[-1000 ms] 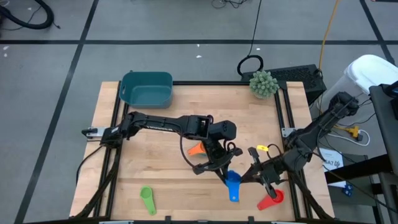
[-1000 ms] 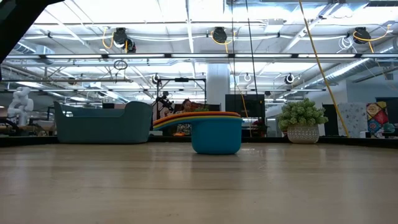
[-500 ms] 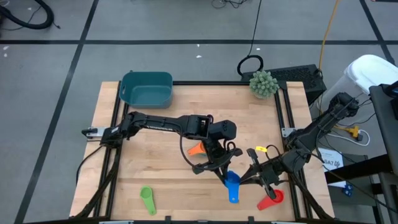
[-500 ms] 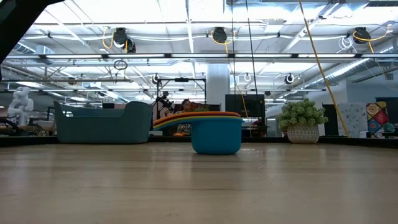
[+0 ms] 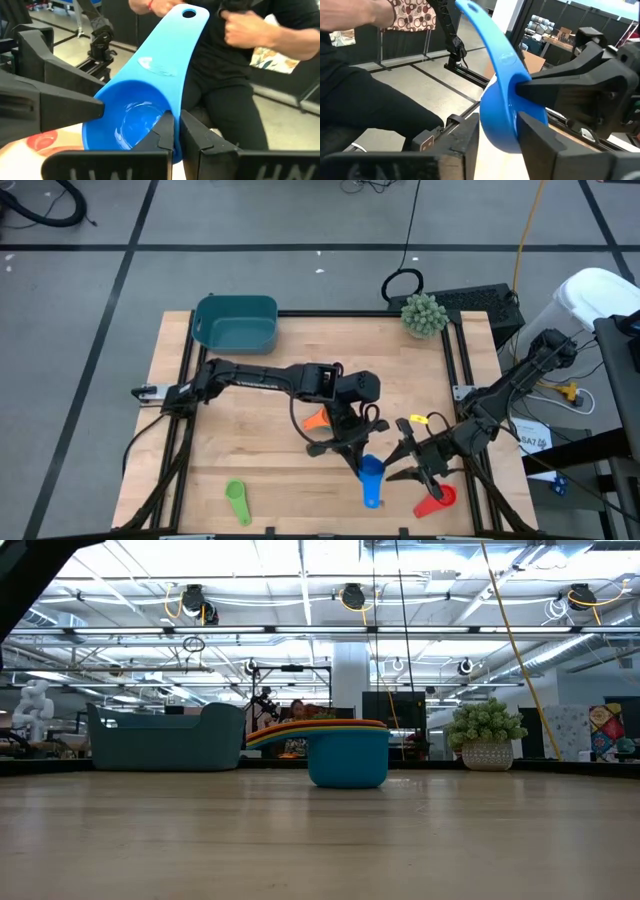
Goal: Nest measuring cups in basket
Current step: Stack the blue measuring cup on top of the orange measuring cup
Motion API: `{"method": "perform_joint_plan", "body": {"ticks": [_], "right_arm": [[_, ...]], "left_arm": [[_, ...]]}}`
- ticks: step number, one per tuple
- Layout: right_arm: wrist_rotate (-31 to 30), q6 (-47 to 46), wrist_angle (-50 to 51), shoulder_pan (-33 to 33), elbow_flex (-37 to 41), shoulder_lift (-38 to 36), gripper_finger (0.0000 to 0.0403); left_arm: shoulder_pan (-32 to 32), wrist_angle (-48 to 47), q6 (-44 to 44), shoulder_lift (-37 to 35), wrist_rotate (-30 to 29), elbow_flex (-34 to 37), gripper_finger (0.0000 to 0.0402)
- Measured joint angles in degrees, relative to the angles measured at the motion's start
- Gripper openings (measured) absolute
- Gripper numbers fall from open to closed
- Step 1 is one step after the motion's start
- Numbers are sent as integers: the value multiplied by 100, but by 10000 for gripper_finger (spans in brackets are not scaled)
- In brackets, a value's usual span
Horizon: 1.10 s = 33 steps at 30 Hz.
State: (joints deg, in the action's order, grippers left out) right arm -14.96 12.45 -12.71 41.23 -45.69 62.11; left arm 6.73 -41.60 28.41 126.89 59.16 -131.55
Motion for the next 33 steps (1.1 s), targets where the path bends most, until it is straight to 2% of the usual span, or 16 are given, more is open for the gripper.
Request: {"method": "perform_joint_plan", "body": {"ticks": [4, 13, 17, 20, 23, 27, 30, 32, 33], "right_arm": [[-7, 5, -67, -8, 0, 33, 134], [53, 126, -491, -40, 9, 248, 131], [117, 303, -602, -25, 29, 357, 130], [-93, 351, -818, -39, 9, 380, 130], [-430, 266, -636, -32, 13, 394, 130], [-680, -17, -2, 20, 22, 228, 130], [-771, -336, 538, 12, 34, 154, 130], [-804, -624, 834, 3, 39, 91, 130], [-793, -763, 903, 6, 19, 34, 130]], "left_arm": [[-74, -7, -45, 0, 313, 0, 9], [-184, -1, 14, -7, 1466, -3, 9], [-193, 22, 17, -52, 1587, -28, 9], [-193, -5, -1, -26, 1539, -20, 9], [-180, -4, -102, -42, 1004, -21, 9], [-34, -196, -353, -114, -219, -22, 9], [43, -861, -100, -130, -1132, -24, 9], [122, -1411, 86, -158, -2070, -24, 9], [175, -1613, 162, -161, -2760, -23, 9]]}}
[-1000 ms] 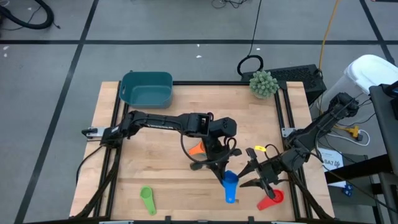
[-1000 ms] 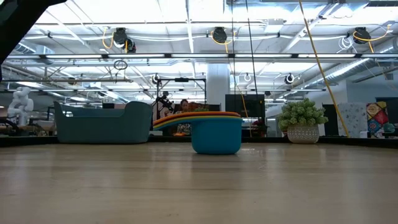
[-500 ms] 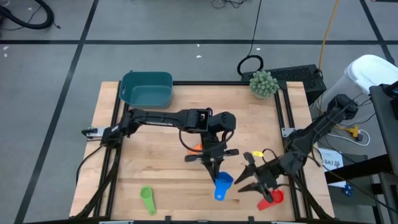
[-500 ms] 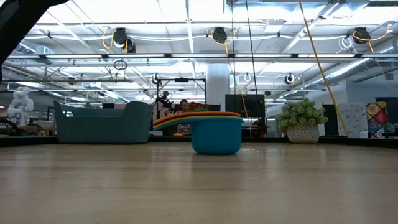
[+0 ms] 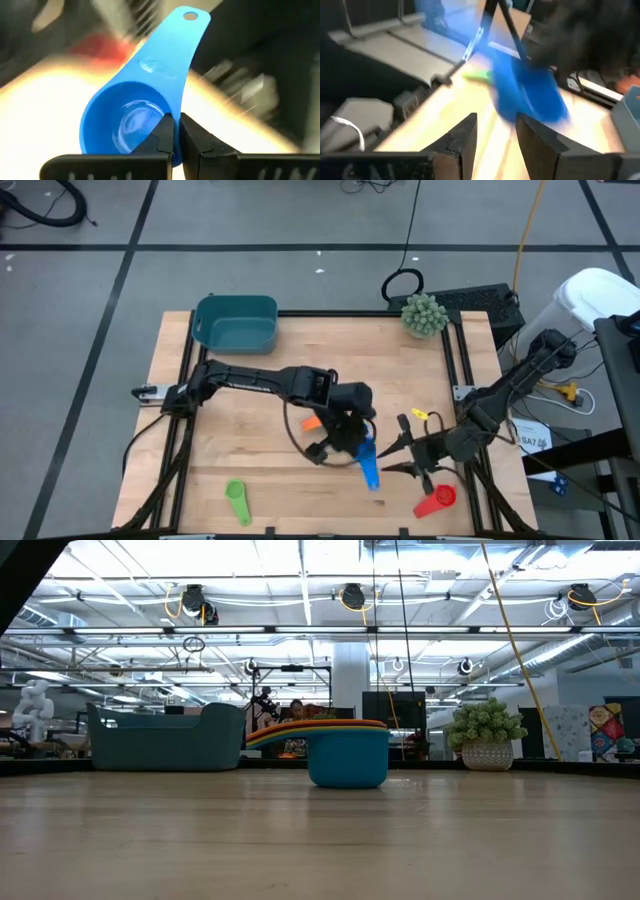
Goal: Nest measuring cups in basket
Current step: Stack the blue measuring cup on top of the orange measuring cup
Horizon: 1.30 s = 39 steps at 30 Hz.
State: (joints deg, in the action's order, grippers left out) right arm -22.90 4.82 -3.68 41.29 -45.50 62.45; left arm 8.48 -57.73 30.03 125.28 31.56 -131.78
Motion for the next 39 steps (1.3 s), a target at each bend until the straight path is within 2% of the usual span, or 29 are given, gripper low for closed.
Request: {"method": "perform_joint_plan", "body": {"ticks": [4, 7, 9, 15, 20, 24, 39], "right_arm": [[-92, -372, 542, 12, -19, -57, 130], [-116, -372, 573, 2, -6, -26, 130], [-115, -355, 454, 3, -23, -57, 130], [-114, -349, 501, -1, -15, -44, 130], [-111, -449, 498, 3, -15, -41, 130], [-103, -574, 498, 8, -15, -43, 130], [-90, -717, 500, 8, -15, -43, 130]], "left_arm": [[122, -839, 251, 63, -2303, 32, 9], [177, -1484, 308, 33, -3345, 21, 8], [173, -1863, 284, 31, -3683, 21, 8], [154, -2273, 222, 37, -3762, 70, 8], [183, -1880, 143, 37, -3486, 612, 8], [189, -1565, 116, 39, -3525, 1047, 8], [-25, -977, 117, 36, -3454, 1698, 8]]}}
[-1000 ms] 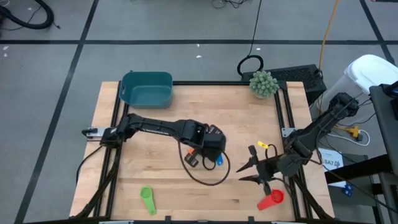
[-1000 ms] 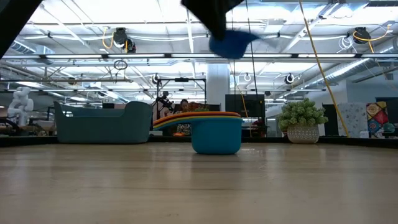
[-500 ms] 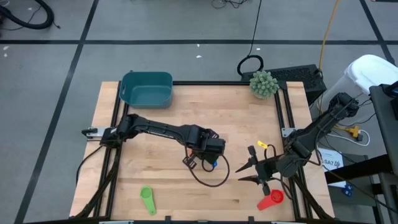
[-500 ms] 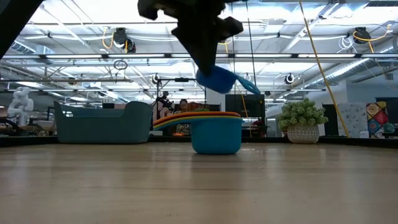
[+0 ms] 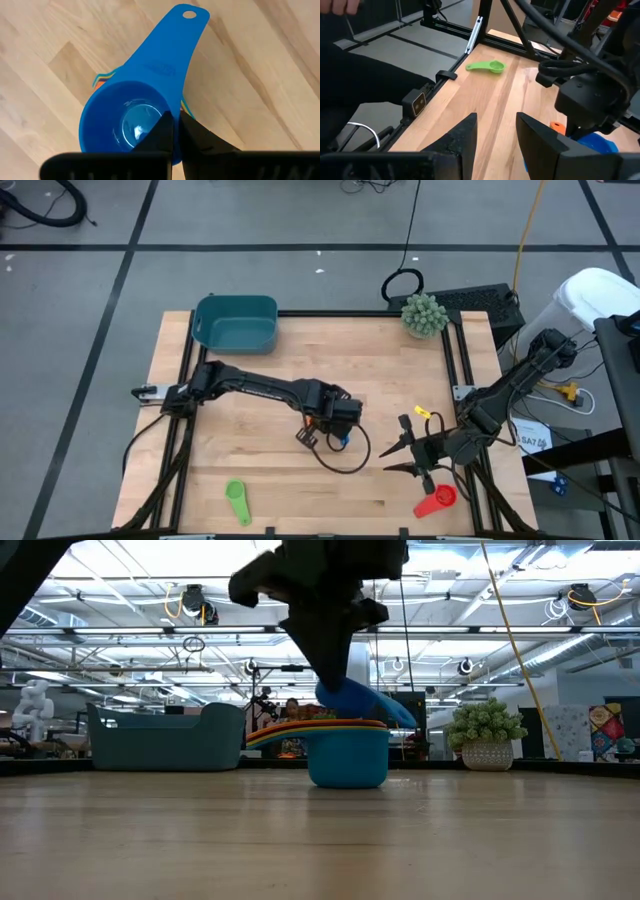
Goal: Nest measuring cups in basket
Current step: Stack the blue measuring cup on top of the orange measuring cup
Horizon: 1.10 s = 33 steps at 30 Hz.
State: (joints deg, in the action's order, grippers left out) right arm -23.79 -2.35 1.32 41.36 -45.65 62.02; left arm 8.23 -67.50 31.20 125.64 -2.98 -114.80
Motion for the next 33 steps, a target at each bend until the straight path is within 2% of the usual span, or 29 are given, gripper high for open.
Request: {"method": "perform_joint_plan", "body": {"ticks": [8, 13, 20, 28, 33], "right_arm": [[2, -2, -20, 0, 0, 0, 130], [2, -2, -33, 0, 0, 0, 130], [7, -23, -70, 0, 0, 0, 130], [7, -22, -104, 0, 0, 0, 130], [9, -15, -111, 0, 0, 0, 130]], "left_arm": [[-64, 144, -52, 7, 66, 111, 9], [-106, 138, -175, 7, 174, 111, 23], [-125, 149, -223, 7, 354, 111, 9], [-240, 156, -533, 7, 358, 111, 77], [-259, 157, -603, 7, 358, 111, 85]]}}
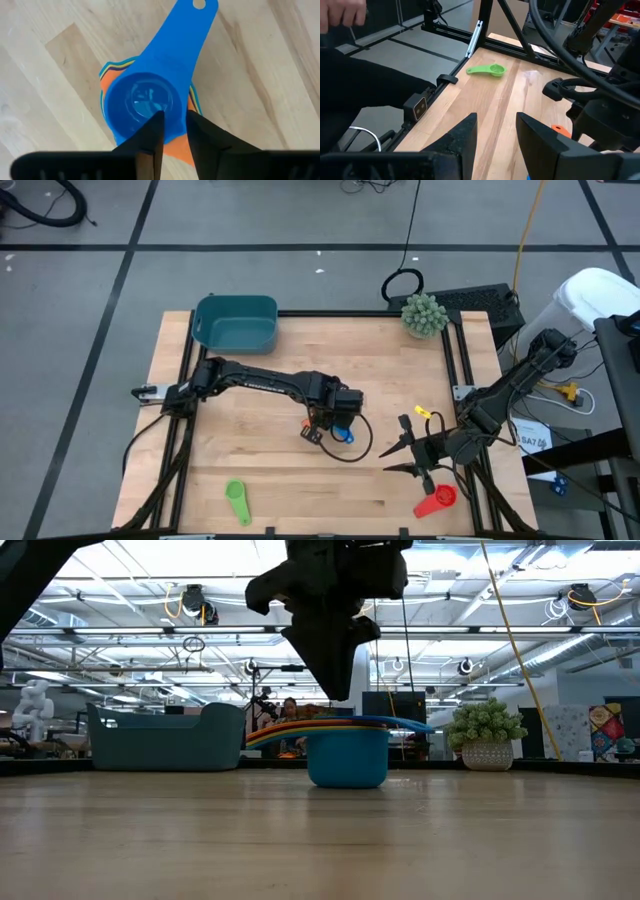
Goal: Nest measuring cups in basket
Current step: Stack the blue measuring cup on top of the orange measuring cup
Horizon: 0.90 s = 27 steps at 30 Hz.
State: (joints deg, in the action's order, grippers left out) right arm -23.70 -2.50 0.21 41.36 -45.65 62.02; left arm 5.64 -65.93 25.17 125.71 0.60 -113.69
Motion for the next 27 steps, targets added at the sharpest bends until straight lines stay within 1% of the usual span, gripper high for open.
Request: {"method": "perform_joint_plan", "body": {"ticks": [6, 7, 10, 13, 17, 19, 20, 22, 24, 25, 27], "right_arm": [[-11, -8, 60, 0, 0, 0, 130], [-43, -65, 189, -8, -4, 0, 130], [-435, -474, 953, -117, -4, 2, 130], [-514, -877, 1452, -258, -2, 7, 130], [-518, -1041, 1467, -313, -2, 4, 130], [-695, -1214, 1633, -317, -4, 4, 130], [-800, -1395, 1866, -326, -3, 4, 130], [-813, -1925, 2201, -405, 112, 4, 130], [-685, -2483, 2238, -510, 399, 4, 130], [-544, -2708, 2076, -550, 578, 4, 130], [-282, -3064, 1394, -633, 982, 4, 130]], "left_arm": [[11, 4, -85, 0, 0, 0, 87], [27, 13, -123, 0, 0, 0, 87], [106, 112, -239, -71, -17, 0, 87], [223, 384, -333, -231, -20, -7, 87], [351, 1044, -578, -432, -101, -9, 88], [399, 1406, -810, -507, -111, -9, 88], [424, 1565, -932, -551, -117, -9, 88], [492, 1698, -1146, -590, -129, -9, 88], [570, 1563, -1269, -672, -352, -11, 88], [613, 1366, -1287, -700, -583, -11, 88], [651, 927, -1289, -773, -1192, -14, 88]]}}
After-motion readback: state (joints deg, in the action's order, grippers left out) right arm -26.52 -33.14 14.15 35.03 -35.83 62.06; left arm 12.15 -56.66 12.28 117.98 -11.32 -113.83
